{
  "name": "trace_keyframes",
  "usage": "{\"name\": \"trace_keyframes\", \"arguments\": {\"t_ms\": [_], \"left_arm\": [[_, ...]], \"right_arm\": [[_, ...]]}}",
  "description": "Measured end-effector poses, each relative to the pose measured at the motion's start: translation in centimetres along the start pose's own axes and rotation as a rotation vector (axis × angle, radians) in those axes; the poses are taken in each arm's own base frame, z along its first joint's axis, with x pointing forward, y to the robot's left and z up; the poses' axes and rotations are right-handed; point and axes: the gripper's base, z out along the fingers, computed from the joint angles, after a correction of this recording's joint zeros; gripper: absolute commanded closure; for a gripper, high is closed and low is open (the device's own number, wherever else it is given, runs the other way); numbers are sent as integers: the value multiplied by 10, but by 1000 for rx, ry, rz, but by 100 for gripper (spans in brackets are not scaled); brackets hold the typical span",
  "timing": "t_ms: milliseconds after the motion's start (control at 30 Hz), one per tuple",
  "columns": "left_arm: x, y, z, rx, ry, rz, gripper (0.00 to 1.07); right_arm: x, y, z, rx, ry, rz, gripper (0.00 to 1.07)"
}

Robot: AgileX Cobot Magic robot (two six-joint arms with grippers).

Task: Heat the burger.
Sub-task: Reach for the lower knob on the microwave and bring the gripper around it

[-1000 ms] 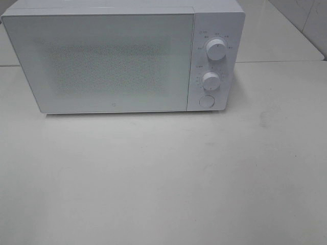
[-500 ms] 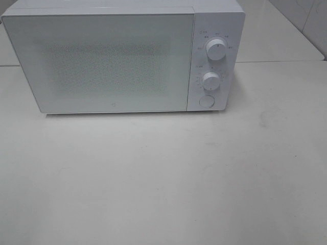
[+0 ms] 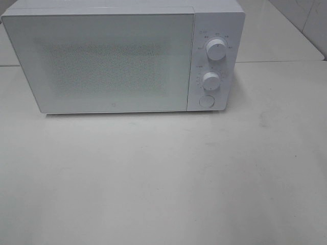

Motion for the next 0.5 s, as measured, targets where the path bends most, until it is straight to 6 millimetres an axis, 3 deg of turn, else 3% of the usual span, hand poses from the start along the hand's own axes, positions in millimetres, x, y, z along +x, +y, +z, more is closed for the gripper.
{"name": "trace_keyframes", "arguments": {"t_ms": [500], "left_arm": [[0, 0, 0, 0, 0, 0, 9]], "right_arm": [[-12, 8, 68, -36, -17, -13, 32]]}}
